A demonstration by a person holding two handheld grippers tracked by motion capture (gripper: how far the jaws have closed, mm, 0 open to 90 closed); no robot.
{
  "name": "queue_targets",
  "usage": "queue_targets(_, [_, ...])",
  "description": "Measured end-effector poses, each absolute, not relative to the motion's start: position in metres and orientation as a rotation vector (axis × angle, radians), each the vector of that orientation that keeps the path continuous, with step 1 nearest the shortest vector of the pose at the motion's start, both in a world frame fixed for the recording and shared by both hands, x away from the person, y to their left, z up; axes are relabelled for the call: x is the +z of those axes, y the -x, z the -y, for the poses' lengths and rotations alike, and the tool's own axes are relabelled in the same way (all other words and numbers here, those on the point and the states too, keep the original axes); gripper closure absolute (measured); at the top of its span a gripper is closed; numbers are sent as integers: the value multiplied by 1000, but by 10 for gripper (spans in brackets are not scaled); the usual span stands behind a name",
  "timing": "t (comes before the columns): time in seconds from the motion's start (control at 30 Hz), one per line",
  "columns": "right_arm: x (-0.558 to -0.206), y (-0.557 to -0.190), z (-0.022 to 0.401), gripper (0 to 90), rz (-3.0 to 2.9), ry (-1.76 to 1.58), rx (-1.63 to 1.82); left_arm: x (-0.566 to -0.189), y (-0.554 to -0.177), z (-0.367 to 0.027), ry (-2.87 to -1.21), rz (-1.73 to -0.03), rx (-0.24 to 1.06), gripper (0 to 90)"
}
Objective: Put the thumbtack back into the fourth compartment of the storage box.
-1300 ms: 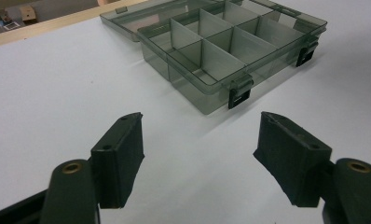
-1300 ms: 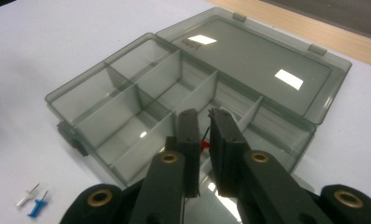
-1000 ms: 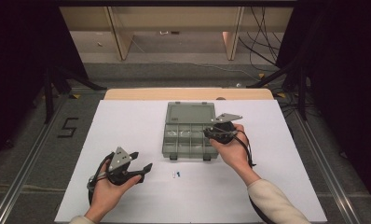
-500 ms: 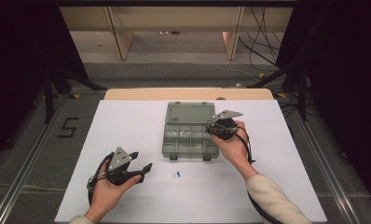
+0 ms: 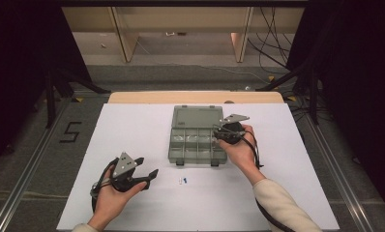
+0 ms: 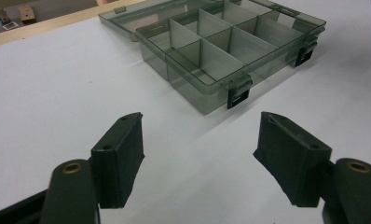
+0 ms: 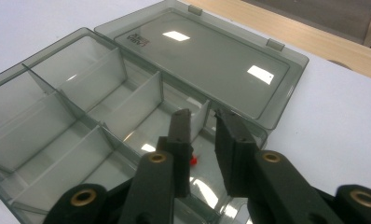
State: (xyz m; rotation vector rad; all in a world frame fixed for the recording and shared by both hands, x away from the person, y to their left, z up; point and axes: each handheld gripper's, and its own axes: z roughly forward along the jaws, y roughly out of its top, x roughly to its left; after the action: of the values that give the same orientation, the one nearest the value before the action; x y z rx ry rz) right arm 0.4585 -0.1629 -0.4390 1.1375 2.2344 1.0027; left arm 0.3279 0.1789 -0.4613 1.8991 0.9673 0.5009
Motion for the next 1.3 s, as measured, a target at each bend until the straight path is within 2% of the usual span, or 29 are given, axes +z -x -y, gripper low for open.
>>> queue_targets(0.3, [-433, -451, 160, 662, -2250, -1141, 1036, -461, -328, -179, -1902, -964, 506, 310])
queue_targets(0.67, [-429, -439, 157, 661, -2282, -1129, 1067, -462, -328, -179, -1906, -962, 500, 310])
queue_targets(1.3, [-437, -394, 114, 627, -2481, -1025, 1154, -462, -327, -180, -1897, -978, 503, 311])
